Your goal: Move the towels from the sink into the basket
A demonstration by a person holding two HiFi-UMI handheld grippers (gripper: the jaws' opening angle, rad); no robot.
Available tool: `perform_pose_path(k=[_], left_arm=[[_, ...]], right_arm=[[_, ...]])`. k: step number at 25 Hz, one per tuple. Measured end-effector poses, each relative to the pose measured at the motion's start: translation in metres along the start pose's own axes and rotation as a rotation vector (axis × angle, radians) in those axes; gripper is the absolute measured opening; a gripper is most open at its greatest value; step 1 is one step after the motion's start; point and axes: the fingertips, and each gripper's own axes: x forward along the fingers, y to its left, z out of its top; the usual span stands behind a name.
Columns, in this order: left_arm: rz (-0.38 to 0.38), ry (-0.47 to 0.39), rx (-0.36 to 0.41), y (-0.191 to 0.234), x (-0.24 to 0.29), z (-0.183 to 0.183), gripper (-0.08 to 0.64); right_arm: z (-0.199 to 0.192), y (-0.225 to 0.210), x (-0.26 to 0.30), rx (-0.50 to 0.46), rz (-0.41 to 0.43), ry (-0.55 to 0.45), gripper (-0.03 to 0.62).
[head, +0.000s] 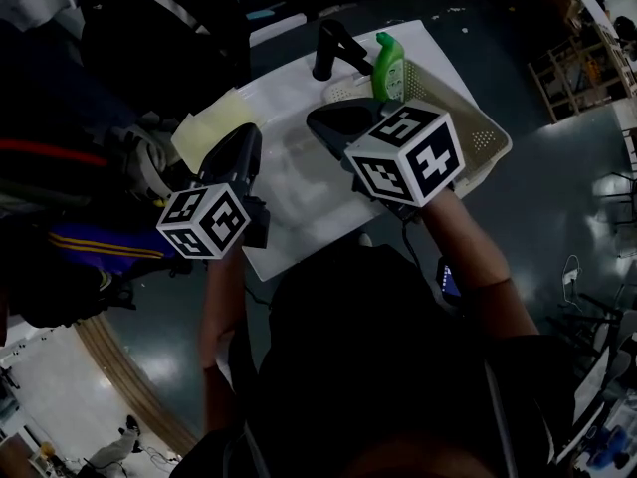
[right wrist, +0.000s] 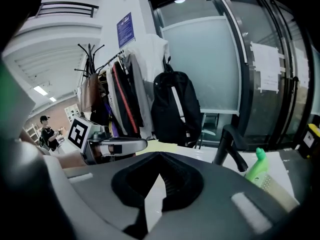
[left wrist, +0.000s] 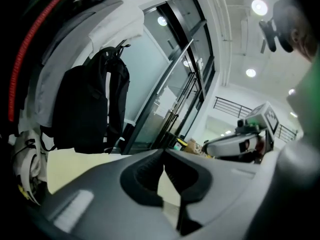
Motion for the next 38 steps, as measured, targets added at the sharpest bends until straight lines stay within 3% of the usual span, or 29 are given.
perform_pose_path(k=[6,12,18,25,30,36,38], left_arm=[[0.056,0.01,-0.016,0.031,-0.009,-0.014,0.008],[0.134,0.049,0.02,0.059,-0.015,-0.034,0.008],[0.25,0.094,0.006,0.087,-0.027,-0.056,0.008],[0.268,0.1,0.024,0.104,-0.036,-0.064,0.008],[0.357,0.088,0.097,0.119,-0.045,-0.059,0.008],[0.427,0.136,0.161,0.138,-0.047,-0.06,0.15],[0.438,0.17,0.175,0.144,-0.043,-0.066,0.228]], right_arm=[[-0.015,0.012,0.03,0.016,0.024,0.041,-0.003],[-0.038,0.022,0.066,0.052,0.059,0.081,-0.003],[-0.068,0.035,0.095,0.032,0.079,0.124,-0.002],[-0.096,0.047,0.118,0.069,0.128,0.176,-0.002],[-0.108,0.052,0.125,0.087,0.148,0.202,-0.003],[-0.122,0.055,0.128,0.114,0.165,0.231,-0.003],[-0.125,0.055,0.129,0.119,0.17,0.238,-0.003]])
